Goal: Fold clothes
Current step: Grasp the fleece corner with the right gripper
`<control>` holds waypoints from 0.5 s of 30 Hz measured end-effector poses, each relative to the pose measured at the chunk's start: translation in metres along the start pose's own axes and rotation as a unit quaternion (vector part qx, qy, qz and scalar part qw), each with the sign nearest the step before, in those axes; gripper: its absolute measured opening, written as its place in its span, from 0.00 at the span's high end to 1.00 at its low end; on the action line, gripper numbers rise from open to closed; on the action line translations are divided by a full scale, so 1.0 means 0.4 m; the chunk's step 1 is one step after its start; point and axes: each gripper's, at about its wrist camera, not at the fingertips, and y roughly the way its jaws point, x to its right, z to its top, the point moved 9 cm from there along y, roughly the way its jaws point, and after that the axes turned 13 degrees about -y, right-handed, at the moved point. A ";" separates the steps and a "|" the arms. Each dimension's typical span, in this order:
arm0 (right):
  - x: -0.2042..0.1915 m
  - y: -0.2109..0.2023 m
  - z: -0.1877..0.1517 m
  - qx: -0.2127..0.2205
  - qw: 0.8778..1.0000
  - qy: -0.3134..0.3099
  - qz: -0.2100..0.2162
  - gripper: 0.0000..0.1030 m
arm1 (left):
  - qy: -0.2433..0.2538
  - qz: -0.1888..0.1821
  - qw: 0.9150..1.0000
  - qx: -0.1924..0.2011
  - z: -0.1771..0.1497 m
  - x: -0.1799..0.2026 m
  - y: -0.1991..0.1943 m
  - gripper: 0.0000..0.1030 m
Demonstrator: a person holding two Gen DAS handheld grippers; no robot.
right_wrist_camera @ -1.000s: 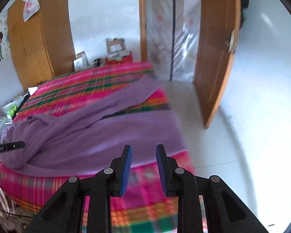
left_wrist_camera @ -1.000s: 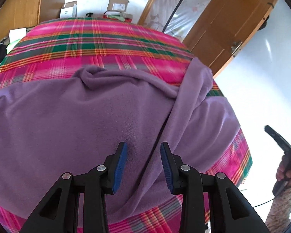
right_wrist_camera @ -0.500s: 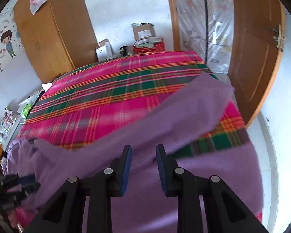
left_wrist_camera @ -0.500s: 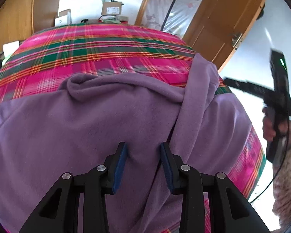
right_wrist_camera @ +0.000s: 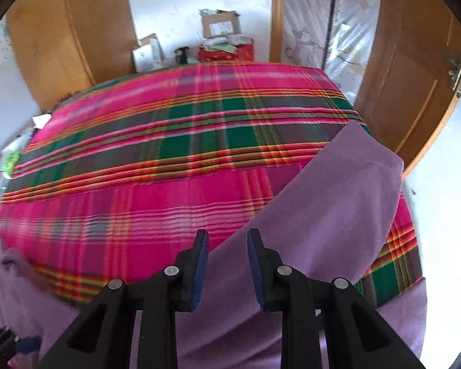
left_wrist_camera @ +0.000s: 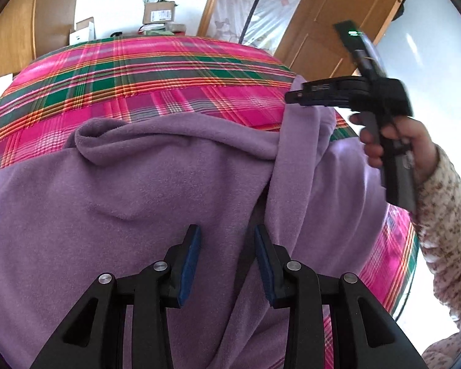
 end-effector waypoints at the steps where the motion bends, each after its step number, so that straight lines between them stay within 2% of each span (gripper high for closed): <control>1: 0.004 0.011 -0.004 -0.008 1.000 0.004 -0.002 0.74 | 0.001 -0.002 1.000 0.000 0.000 0.003 -0.002 0.64; 4: 0.015 0.042 -0.014 -0.029 0.999 0.017 -0.009 0.74 | 0.009 -0.009 1.000 0.000 -0.004 0.014 -0.010 0.64; 15: 0.027 0.055 -0.011 -0.043 0.998 0.030 -0.040 0.74 | 0.025 -0.014 1.000 0.007 -0.021 0.035 -0.027 0.64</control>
